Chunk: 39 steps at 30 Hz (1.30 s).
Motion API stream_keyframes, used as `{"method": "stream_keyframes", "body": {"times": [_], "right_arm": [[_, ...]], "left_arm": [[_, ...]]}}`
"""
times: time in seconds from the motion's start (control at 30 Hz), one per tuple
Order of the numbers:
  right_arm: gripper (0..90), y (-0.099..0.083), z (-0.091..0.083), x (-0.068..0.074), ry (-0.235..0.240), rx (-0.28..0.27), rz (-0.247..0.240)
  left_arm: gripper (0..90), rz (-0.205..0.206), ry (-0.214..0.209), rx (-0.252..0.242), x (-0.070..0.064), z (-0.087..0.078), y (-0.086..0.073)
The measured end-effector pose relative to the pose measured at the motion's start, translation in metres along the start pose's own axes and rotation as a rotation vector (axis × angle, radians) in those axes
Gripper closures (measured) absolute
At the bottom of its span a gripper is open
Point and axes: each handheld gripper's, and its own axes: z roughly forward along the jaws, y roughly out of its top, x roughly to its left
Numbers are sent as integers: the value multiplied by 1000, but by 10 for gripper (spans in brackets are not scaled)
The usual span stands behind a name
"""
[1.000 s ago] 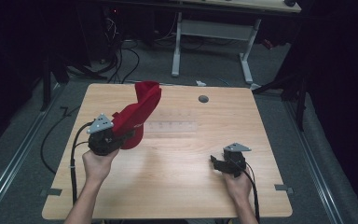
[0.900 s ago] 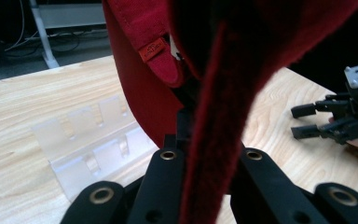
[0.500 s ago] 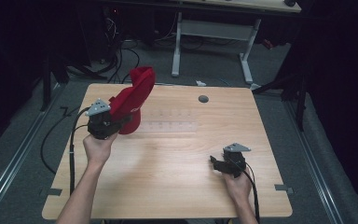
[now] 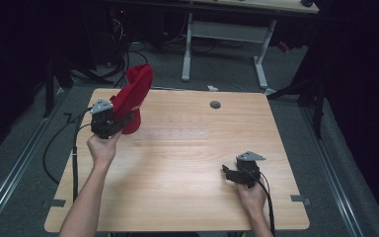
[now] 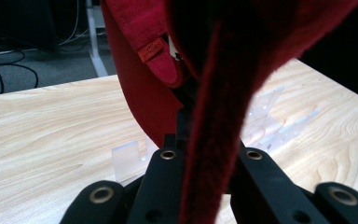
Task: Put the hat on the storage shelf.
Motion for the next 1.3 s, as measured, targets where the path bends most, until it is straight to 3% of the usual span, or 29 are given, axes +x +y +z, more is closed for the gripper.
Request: {"method": "stream_keyframes", "body": {"times": [0.2,0.37,0.7,0.83,1.1,1.17,1.3], "right_arm": [[333,0,0,0,0,0,0],[332,0,0,1,3,-1,1],[332,0,0,1,4,-1,-4],[331,0,0,1,6,0,-3],[331,0,0,1,7,-1,-5],[331,0,0,1,6,-1,-4],[331,0,0,1,6,-1,-4]], "left_arm": [[850,-15,18,-16,7,6,0],[850,11,48,-7,12,14,-8],[849,9,72,-7,12,23,-16],[847,33,76,-2,10,25,-21],[844,0,95,3,20,26,-31],[838,19,98,11,19,26,-34],[833,18,101,22,19,26,-35]]}}
